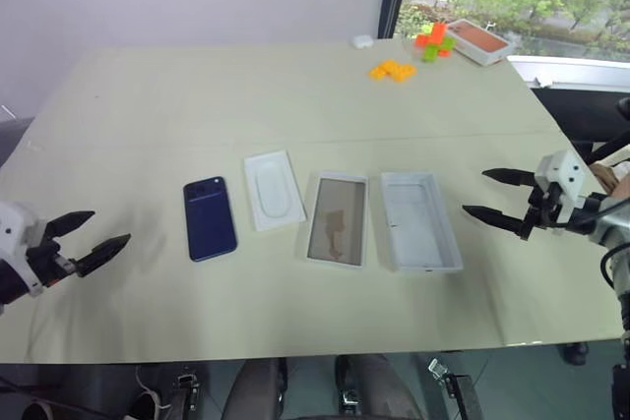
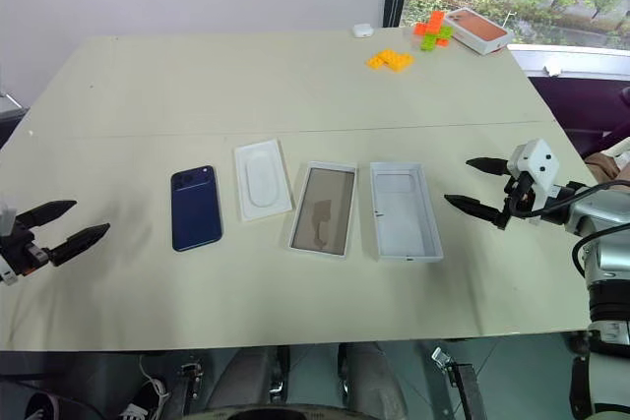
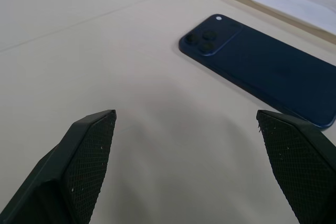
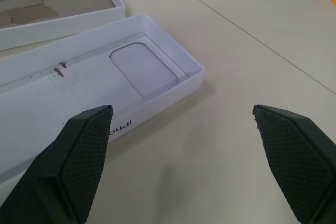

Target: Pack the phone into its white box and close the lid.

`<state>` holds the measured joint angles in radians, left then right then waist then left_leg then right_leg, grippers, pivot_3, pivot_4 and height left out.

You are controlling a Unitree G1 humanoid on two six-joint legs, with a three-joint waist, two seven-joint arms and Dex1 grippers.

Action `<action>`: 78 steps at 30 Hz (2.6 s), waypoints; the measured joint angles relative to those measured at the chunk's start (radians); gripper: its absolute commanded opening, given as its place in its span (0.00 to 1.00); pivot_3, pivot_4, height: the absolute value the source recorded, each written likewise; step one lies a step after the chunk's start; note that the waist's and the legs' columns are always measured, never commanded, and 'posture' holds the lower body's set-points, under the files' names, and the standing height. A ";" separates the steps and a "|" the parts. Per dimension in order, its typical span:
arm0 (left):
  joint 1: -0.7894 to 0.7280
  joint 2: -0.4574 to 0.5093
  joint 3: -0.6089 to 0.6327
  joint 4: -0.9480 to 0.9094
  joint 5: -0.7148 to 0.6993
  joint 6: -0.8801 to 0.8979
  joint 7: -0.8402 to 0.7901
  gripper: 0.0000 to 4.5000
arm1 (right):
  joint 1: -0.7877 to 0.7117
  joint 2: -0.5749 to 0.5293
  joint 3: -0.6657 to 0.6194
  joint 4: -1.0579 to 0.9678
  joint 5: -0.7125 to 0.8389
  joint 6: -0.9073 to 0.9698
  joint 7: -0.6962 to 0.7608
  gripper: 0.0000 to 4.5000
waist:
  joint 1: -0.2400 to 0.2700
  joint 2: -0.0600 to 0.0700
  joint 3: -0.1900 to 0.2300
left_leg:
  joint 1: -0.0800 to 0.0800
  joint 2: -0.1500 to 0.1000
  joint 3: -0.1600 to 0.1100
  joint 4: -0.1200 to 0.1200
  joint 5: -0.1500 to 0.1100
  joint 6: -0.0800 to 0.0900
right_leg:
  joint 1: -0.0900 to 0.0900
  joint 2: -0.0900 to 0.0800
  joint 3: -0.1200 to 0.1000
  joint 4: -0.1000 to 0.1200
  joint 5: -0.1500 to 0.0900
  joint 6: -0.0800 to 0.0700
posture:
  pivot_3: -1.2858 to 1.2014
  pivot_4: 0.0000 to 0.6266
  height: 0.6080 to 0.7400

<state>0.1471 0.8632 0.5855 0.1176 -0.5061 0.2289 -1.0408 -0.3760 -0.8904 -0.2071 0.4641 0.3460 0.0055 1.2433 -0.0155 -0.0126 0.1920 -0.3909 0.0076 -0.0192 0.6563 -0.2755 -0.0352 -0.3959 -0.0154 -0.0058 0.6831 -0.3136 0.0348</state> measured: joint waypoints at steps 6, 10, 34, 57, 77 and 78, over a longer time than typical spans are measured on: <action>0.005 -0.003 0.027 -0.001 0.004 -0.042 0.014 1.00 | 0.000 0.000 0.000 0.005 -0.009 -0.006 0.004 0.99 | 0.002 0.000 0.000 | 0.000 0.000 0.000 0.000 0.000 0.000 | 0.000 0.000 0.000 0.000 0.000 0.000 | 0.52 0.24 1.00; 0.007 -0.003 0.028 -0.002 0.001 -0.034 0.006 1.00 | 0.000 0.000 0.000 0.016 -0.010 -0.007 0.012 0.99 | 0.002 0.000 0.000 | 0.000 0.000 0.000 0.000 0.000 0.000 | 0.000 0.000 0.000 0.000 0.000 0.000 | 0.52 0.24 1.00; -0.106 -0.028 -0.020 -0.183 -0.069 0.297 0.188 1.00 | -0.037 0.060 0.028 -0.096 -0.001 0.065 -0.041 0.99 | 0.001 0.000 0.000 | 0.000 0.000 0.000 0.003 0.000 0.000 | 0.001 0.001 0.000 0.002 0.000 0.001 | 0.52 0.24 1.00; -0.720 -0.569 -0.244 -0.137 -0.119 0.874 0.914 1.00 | -0.069 0.204 0.150 -0.406 0.000 0.196 -0.197 0.99 | 0.004 -0.002 0.000 | -0.001 0.000 0.001 0.011 0.001 -0.001 | 0.003 0.004 0.002 0.003 0.006 0.008 | 0.52 0.24 1.00; -0.777 -0.754 -0.120 -0.170 -0.160 1.081 1.133 0.81 | -0.084 0.224 0.168 -0.389 -0.028 0.160 -0.220 1.00 | 0.005 -0.003 0.000 | 0.000 -0.001 0.001 0.011 0.002 -0.004 | 0.004 0.004 0.003 0.003 0.006 0.008 | 0.52 0.24 1.00; -0.777 -0.758 -0.119 -0.171 -0.160 1.091 1.134 0.71 | -0.086 0.227 0.169 -0.389 -0.029 0.159 -0.221 1.00 | 0.005 -0.003 0.000 | 0.000 -0.001 0.001 0.011 0.003 -0.004 | 0.003 0.004 0.003 0.003 0.006 0.008 | 0.52 0.24 1.00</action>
<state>-0.6298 0.1049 0.4662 -0.0537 -0.6659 1.3200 0.0927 -0.4621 -0.6637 -0.0379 0.0753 0.3173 0.1643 1.0225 -0.0102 -0.0152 0.1925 -0.3913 0.0068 -0.0187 0.6671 -0.2730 -0.0395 -0.3924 -0.0111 -0.0033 0.6861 -0.3072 0.0432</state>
